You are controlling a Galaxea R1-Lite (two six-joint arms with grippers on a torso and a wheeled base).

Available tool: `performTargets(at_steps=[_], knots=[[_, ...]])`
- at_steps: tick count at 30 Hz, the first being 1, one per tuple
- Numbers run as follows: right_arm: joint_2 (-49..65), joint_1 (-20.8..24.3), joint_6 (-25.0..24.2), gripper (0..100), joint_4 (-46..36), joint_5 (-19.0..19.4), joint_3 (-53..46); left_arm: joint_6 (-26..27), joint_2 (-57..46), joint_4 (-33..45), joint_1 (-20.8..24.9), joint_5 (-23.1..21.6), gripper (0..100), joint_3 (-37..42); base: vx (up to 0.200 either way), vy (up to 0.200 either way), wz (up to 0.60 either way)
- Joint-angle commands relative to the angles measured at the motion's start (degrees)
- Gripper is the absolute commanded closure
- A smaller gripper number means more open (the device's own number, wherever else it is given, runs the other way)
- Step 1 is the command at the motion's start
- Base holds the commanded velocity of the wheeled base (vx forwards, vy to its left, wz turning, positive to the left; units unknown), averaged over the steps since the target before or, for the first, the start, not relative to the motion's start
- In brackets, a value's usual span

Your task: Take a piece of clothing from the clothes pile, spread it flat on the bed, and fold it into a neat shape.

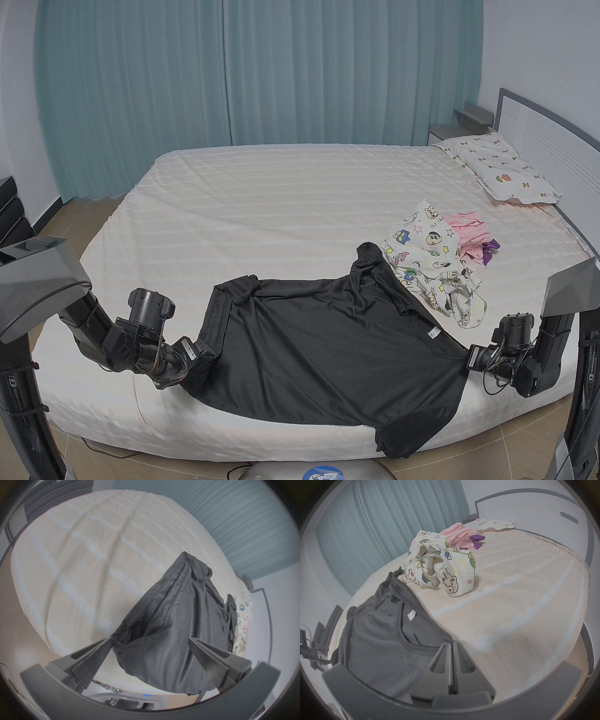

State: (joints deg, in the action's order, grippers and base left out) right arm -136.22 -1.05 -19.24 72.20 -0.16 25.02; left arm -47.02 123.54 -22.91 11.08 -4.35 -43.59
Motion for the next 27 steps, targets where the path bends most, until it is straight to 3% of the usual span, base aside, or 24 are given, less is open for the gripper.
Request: performTargets(at_steps=[1,4,5,12,27], knots=[[0.08,0.17,-0.63,100,0.04,-0.02,0.03,1.14,4.08,0.14,0.43,3.21,0,-2.20,0.000,0.000,0.00],[-0.19,0.43,-1.07,100,0.13,0.16,0.21,1.58,4.52,0.14,1.05,3.91,0,-2.29,0.000,0.000,0.00],[-0.19,0.43,-1.07,100,0.13,0.16,0.21,1.58,4.52,0.14,1.05,3.91,100,-2.29,0.000,0.000,0.00],[-0.28,0.52,-1.94,100,1.54,0.86,0.12,8.00,5.13,3.22,0.26,10.15,100,-0.35,0.000,0.000,0.00],[0.08,0.35,-3.53,100,4.17,1.30,-0.05,8.26,-1.90,9.46,-4.58,10.33,100,7.56,0.000,0.000,0.00]])
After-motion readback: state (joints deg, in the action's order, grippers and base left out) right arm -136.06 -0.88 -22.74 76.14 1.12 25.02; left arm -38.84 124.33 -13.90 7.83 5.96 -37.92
